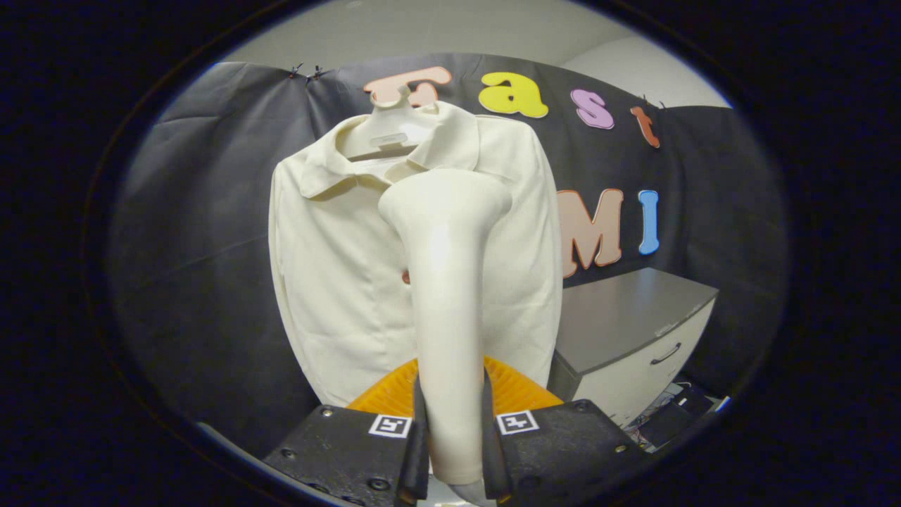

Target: Iron the clothes twice with a garment steamer, once on the left side and once on the right side.

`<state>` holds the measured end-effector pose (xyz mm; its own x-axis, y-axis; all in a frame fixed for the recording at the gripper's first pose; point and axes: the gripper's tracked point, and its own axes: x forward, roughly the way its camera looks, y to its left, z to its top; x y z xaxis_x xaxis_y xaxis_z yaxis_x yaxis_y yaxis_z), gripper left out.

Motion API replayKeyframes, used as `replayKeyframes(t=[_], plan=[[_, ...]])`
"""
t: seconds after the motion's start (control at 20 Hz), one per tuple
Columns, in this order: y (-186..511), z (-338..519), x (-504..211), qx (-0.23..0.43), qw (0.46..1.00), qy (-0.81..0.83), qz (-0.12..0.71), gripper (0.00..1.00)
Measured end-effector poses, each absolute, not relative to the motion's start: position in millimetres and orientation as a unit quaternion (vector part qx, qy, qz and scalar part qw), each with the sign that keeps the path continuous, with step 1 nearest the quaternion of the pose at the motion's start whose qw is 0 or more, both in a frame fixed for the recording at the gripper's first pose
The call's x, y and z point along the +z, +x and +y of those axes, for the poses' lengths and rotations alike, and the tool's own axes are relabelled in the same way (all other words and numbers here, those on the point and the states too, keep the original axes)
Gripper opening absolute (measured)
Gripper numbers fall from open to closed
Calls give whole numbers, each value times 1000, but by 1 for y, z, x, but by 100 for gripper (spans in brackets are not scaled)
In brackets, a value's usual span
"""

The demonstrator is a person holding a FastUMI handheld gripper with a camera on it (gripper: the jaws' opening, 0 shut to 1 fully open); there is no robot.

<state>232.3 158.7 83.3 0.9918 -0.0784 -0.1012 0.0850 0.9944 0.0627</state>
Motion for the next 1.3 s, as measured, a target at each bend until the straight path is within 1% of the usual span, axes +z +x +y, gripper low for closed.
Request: replayKeyframes(t=[0.25, 0.55, 1.3], plan=[[265, 154, 89, -42, 997, 40, 49, 30], [284, 155, 70, -38, 996, 45, 67, 30], [274, 154, -10, -40, 987, 49, 144, 30]])
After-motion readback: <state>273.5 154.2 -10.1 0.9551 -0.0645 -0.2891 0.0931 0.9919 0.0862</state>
